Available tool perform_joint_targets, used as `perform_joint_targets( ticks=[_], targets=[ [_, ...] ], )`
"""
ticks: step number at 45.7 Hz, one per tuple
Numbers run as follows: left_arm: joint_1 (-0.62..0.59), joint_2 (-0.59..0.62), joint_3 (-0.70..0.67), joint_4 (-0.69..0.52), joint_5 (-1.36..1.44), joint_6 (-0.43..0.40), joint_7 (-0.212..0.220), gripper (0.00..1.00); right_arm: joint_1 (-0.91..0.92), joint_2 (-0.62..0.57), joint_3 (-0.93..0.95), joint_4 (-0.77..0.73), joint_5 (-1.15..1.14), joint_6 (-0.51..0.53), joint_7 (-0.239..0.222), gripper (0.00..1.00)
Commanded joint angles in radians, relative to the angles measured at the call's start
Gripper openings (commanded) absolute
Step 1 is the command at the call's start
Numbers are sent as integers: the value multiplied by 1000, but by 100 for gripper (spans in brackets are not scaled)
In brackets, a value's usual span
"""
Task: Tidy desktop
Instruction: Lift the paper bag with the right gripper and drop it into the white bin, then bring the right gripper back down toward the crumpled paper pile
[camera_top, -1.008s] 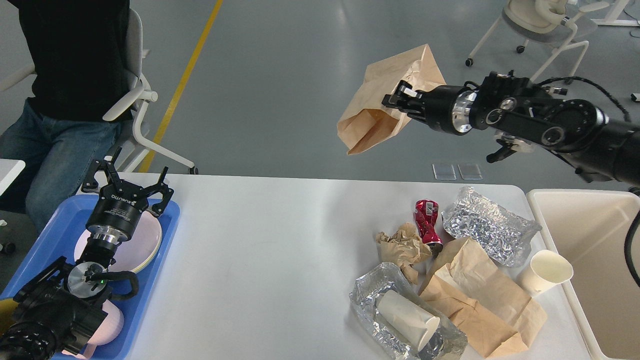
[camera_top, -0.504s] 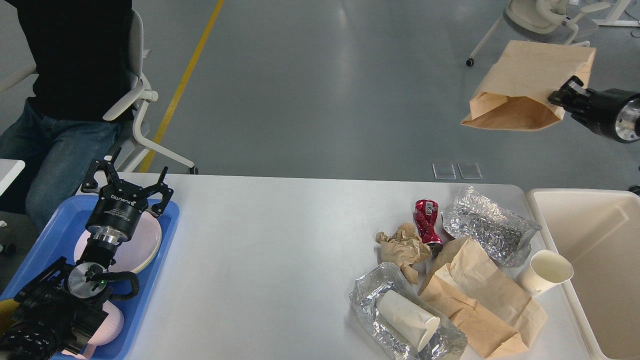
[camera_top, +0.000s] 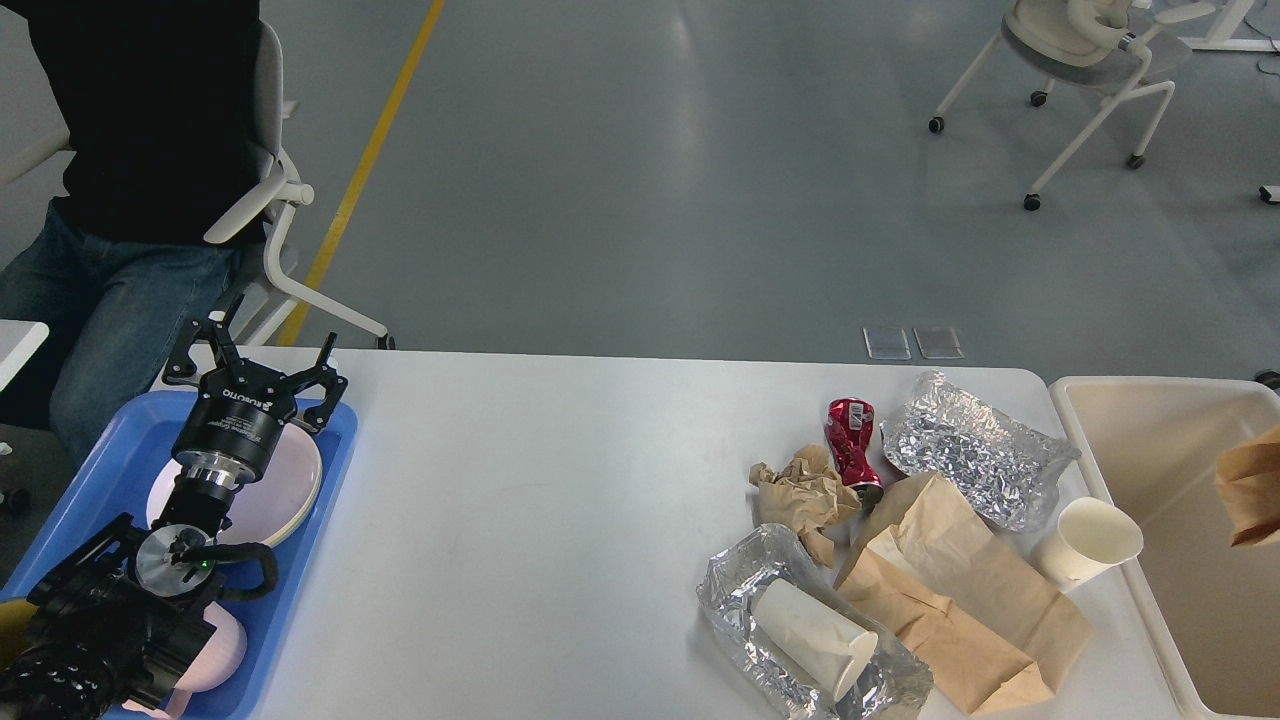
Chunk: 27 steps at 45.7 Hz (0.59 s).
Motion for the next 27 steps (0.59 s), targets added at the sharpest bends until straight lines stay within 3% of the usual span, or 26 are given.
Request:
perform_joint_targets(
  ticks=[1,3,6,7,17,27],
  targets=[
    [0,0,0,0,0,0,0,96,-74,13,4,-8,3,-28,0,0],
    [0,0,0,0,0,0,0,96,-86,14,7,-12,6,-43,0,28],
    [0,0,0,0,0,0,0,96,-97,30,8,-40,15,-80,0,87],
    [0,0,0,0,0,0,0,96,-100,42,8,-54,23,-97,0,100],
    [0,0,0,0,0,0,0,96,-134,177,-7,-207,74,-123,-2,100],
    [0,0,0,0,0,0,0,96,-101,246,-12,-206,74,-122,-2,100]
  ],
)
